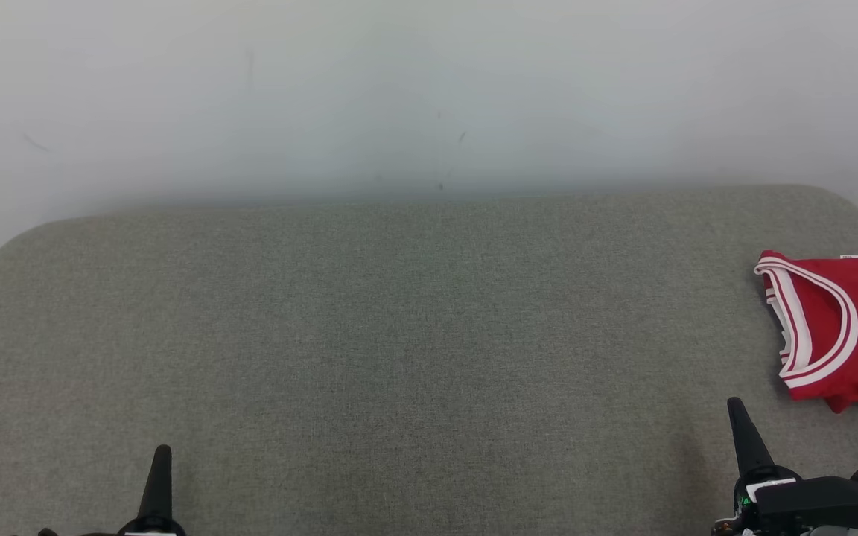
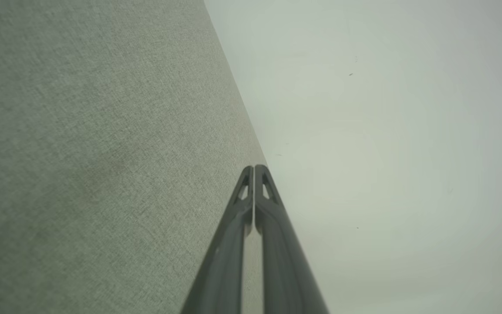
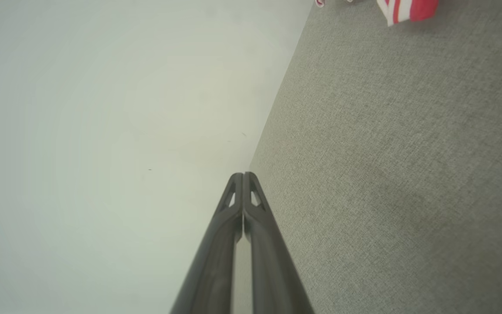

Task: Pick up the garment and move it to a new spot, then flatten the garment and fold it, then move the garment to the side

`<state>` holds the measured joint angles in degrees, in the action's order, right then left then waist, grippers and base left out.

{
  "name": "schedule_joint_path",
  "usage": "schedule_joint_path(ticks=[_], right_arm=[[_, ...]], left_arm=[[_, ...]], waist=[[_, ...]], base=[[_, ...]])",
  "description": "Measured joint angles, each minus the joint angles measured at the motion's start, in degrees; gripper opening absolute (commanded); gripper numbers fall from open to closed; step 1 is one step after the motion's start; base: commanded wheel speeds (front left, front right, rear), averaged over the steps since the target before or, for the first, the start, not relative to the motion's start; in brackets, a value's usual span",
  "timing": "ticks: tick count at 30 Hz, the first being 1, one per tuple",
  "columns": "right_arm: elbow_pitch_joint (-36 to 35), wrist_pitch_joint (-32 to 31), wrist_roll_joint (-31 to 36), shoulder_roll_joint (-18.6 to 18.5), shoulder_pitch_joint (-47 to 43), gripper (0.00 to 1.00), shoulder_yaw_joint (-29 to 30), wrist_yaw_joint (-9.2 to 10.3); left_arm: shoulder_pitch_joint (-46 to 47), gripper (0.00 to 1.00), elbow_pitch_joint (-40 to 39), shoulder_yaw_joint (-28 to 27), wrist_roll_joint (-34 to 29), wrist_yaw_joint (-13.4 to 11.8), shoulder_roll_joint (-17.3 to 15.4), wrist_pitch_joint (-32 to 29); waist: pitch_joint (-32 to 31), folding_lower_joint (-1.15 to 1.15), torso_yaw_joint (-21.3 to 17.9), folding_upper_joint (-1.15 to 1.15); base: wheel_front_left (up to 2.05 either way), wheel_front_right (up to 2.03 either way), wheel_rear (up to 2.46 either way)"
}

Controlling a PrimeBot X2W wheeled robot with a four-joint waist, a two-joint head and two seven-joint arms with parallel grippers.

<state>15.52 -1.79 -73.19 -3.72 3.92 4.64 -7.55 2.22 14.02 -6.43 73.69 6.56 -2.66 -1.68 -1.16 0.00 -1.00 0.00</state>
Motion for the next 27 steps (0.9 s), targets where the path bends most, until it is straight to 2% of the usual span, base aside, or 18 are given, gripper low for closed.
schedule_joint_path(ticks=[27], right_arm=[[-0.98, -3.2, -12.59, 0.54, 1.4, 0.0, 1.27, 0.0]], left_arm=[[2.5, 0.0, 0.03, 0.0, 12.02, 0.52, -0.05, -3.25]], waist=[[0.83, 0.0, 0.62, 0.0]], base=[[0.0, 0.0, 0.0]])
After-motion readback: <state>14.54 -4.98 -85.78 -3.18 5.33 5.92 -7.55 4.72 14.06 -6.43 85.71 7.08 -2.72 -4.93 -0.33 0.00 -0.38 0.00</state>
